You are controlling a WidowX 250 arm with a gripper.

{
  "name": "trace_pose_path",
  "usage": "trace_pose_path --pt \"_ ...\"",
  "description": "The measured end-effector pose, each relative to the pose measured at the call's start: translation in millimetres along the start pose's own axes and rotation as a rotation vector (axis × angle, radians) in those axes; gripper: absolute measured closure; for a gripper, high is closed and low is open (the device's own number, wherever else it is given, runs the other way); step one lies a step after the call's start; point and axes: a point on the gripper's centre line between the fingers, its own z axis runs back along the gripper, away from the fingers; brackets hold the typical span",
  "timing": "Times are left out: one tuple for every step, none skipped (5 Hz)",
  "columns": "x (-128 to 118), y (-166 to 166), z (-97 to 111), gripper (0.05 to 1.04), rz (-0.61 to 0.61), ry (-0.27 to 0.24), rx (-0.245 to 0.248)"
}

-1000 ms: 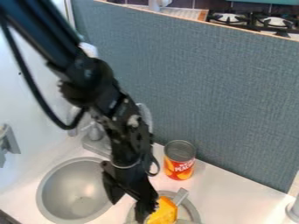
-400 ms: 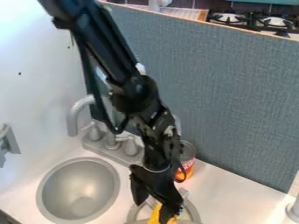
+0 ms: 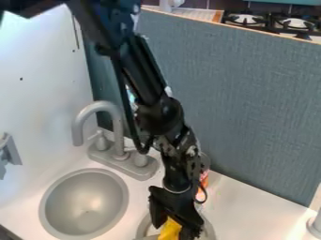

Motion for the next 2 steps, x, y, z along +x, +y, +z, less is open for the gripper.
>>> trace_pose_path --pt "2.6 0.1 -1.9 0.395 0.007 -0.014 0.003" --pt "3.6 -0.4 -2.0 0.487 0.0 -0.026 0.0"
